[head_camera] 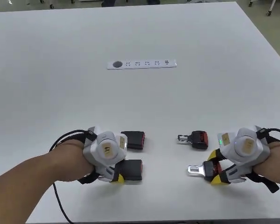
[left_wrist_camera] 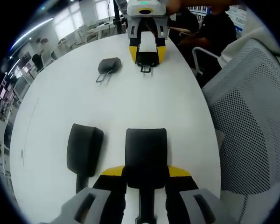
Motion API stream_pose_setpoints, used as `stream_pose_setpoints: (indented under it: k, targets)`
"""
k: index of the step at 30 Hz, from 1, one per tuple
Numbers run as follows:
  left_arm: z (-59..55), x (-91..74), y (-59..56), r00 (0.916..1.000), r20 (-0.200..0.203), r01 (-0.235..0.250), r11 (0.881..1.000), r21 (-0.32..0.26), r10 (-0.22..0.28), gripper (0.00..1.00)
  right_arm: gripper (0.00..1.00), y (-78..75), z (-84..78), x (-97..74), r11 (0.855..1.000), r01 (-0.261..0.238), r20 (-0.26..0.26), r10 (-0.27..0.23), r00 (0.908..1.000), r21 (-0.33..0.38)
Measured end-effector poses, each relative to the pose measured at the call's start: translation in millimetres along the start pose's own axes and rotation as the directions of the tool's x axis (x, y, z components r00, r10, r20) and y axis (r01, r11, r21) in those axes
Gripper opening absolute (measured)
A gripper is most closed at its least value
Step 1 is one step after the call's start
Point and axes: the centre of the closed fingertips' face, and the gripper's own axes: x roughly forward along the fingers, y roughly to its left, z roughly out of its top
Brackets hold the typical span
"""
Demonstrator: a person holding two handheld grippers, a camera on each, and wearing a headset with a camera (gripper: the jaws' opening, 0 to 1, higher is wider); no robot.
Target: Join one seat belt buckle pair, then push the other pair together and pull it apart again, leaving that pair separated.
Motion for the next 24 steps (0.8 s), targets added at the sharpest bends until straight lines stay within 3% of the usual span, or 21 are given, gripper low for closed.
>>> stream_pose_setpoints:
  k: [3, 11, 16, 24]
  targets:
    - [0.1, 0.6, 0.9, 1.0000, -0.008, 0.003, 1.000, 0.004, -0.003, 0.33, 0.33, -0.7, 1.7, 0.4, 1.000, 0.000, 0.019, -0.001, 0.9998, 0.026]
    - [-0.9, -1.6, 0.1, 0.9999, -0.012, -0.001, 1.000, -0.009, 0.001, 0.33, 0.33, -2.9, 9.6, 3.9, 1.000, 0.009, 0.026, -0.009, 0.9996, 0.015]
    - [-1.2, -1.9, 0.8, 0.9994, -0.035, 0.005, 1.000, -0.012, -0.005, 0.33, 0.33, 2.5, 29.5, 13.9, 1.000, -0.002, 0.068, 0.001, 0.9977, 0.008]
    - [-0.7, -2.8, -1.0, 0.9993, -0.036, 0.009, 1.000, -0.012, -0.010, 0.33, 0.33, 4.6, 53.9, 24.8, 1.000, 0.001, 0.119, -0.003, 0.9929, 0.015]
